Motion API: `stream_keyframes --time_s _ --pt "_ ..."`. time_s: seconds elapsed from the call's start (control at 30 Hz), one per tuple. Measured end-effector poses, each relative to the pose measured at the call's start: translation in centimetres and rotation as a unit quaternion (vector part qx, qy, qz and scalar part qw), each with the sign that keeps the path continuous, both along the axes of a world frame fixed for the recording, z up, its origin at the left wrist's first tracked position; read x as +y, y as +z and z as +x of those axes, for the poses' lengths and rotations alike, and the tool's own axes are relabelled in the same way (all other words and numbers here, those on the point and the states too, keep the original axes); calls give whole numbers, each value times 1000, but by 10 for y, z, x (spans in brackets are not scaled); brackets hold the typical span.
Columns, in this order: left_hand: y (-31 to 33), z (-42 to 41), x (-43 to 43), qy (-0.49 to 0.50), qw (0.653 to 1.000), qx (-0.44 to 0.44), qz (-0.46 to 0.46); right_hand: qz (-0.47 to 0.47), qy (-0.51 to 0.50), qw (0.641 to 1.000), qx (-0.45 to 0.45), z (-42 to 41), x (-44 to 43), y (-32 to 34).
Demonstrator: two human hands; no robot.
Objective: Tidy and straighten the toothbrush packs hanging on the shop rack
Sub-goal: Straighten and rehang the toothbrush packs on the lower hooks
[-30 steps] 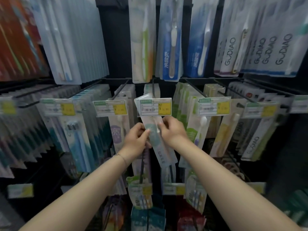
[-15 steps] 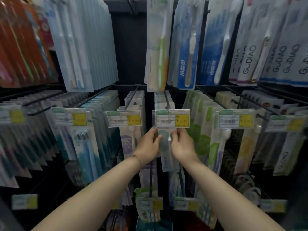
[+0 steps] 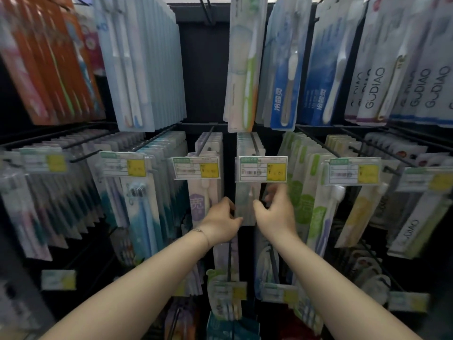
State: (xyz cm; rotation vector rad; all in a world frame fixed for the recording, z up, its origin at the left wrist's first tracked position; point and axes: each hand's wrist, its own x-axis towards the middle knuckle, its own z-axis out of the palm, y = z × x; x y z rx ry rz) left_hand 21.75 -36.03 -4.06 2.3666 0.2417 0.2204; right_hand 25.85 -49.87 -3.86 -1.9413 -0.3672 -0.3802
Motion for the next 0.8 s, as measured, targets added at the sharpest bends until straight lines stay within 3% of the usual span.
stream_keyframes --time_s 0.27,0.53,0.8 --pt "6 -41 16 17 998 -27 60 -135 113 984 19 -27 6 5" --pt "5 -100 46 96 991 -50 78 -209 189 957 -59 -48 40 0" --pt "1 -153 85 180 969 -10 169 -276 237 921 -139 -76 77 -3"
